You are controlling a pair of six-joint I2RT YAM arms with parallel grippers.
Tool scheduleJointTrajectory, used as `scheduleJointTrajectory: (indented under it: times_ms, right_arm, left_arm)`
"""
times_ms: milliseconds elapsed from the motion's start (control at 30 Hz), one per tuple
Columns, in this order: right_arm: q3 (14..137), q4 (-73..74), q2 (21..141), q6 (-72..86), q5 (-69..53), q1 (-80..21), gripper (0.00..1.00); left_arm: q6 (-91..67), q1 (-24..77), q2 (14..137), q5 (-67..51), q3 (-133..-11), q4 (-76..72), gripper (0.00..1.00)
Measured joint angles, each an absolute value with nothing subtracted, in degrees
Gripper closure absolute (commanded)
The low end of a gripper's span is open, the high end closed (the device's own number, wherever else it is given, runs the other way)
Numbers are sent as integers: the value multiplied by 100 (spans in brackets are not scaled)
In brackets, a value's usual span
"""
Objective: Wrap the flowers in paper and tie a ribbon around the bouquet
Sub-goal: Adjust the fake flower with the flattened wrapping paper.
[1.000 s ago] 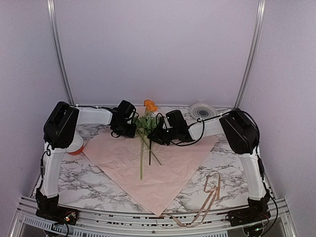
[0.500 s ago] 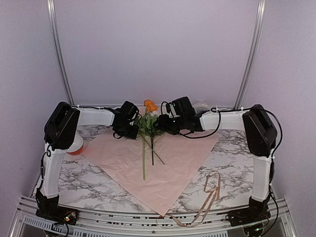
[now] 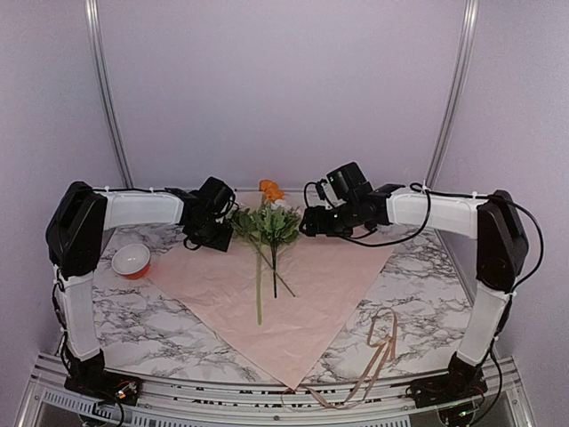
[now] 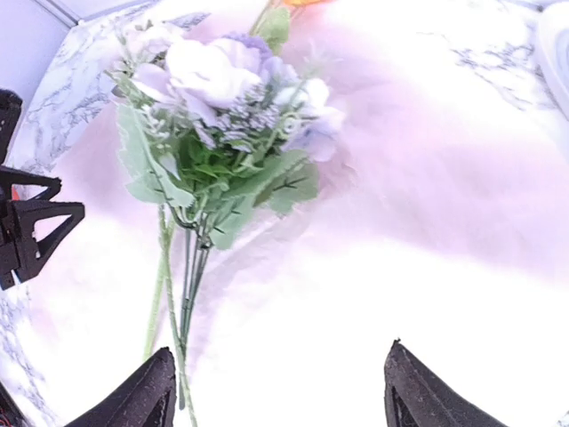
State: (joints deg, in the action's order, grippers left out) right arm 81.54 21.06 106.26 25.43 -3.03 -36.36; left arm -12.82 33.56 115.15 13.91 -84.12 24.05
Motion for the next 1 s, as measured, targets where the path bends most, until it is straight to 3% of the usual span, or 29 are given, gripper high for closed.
scheduleJointTrajectory:
  times_ms: [433, 867, 1000]
  right_arm:
    - [6735, 2502, 10123, 2394, -377, -3538, 28]
    - [6434, 2604, 10101, 2062, -607, -3588, 33]
    - [6388, 2646, 9660, 1605, -757, -3791, 41]
  left_arm:
    - [-1669, 4340, 11478, 1194, -7828, 2567, 49]
    - [-1498, 4515, 12398, 851, -9028, 2558, 50]
    - [-1382, 4512, 12313, 893, -9019, 2604, 48]
